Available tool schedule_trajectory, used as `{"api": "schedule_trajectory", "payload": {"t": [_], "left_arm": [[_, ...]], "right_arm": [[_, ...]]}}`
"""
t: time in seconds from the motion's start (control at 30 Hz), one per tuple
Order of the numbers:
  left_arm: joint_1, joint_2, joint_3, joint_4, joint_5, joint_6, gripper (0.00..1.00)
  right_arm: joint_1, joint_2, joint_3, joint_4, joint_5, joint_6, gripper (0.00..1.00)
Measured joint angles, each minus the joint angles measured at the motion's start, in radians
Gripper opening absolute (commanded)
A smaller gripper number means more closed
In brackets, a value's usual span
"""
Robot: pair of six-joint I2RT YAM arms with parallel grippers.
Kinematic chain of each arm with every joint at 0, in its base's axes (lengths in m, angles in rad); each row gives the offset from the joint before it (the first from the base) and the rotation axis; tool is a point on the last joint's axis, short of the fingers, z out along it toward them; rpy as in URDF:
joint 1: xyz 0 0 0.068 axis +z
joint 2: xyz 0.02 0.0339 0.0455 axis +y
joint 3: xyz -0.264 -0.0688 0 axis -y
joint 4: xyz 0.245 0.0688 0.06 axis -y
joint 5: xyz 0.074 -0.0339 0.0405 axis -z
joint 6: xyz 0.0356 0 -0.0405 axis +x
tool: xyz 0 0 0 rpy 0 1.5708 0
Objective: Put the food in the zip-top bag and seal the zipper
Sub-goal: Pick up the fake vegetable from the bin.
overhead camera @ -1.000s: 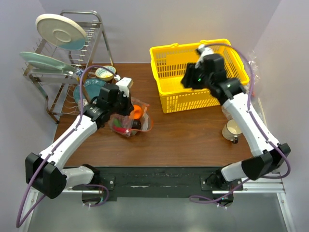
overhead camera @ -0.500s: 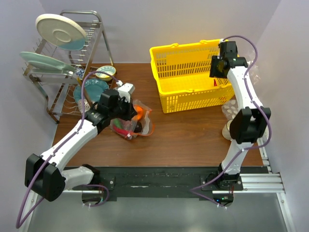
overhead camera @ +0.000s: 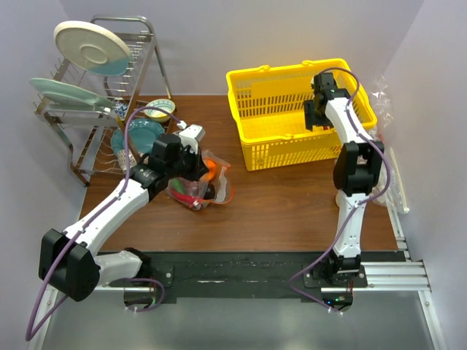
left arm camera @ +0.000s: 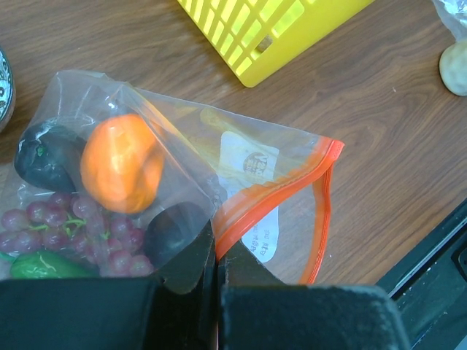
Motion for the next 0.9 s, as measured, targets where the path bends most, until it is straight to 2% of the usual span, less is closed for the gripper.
{"api": "schedule_trajectory", "payload": {"t": [0.17, 0.27, 0.53, 0.7, 0.8, 0.87, 0.9], "left_arm": [[0.0, 0.0, 0.0, 0.003, 0.002, 0.0, 0.0], [0.0, 0.0, 0.0, 0.004, 0.002, 0.0, 0.0], [0.0, 0.0, 0.0, 0.005, 0.003, 0.0, 0.0], [0.0, 0.0, 0.0, 0.005, 0.003, 0.0, 0.0], [0.0, 0.0, 0.0, 0.005, 0.003, 0.001, 0.0], [0.0, 0.0, 0.0, 0.006, 0.003, 0.001, 0.0], [0.0, 0.0, 0.0, 0.006, 0.003, 0.001, 0.0]], "right_arm": [[-0.002, 0.154, 0.15, -0.01, 0.055, -0.014, 0.75], [-0.003, 0.19, 0.15, -0.006, 0.095, -0.021, 0.81], [-0.011, 0.203, 0.13, 0.013, 0.156, -0.023, 0.83], [-0.017, 0.285, 0.211, -0.005, 0.14, 0.003, 0.82], [-0.021, 0.327, 0.301, -0.029, 0.09, 0.035, 0.78], [-0.027, 0.34, 0.317, -0.037, 0.052, 0.057, 0.68], [-0.03, 0.339, 0.317, -0.042, 0.028, 0.067, 0.57]]}}
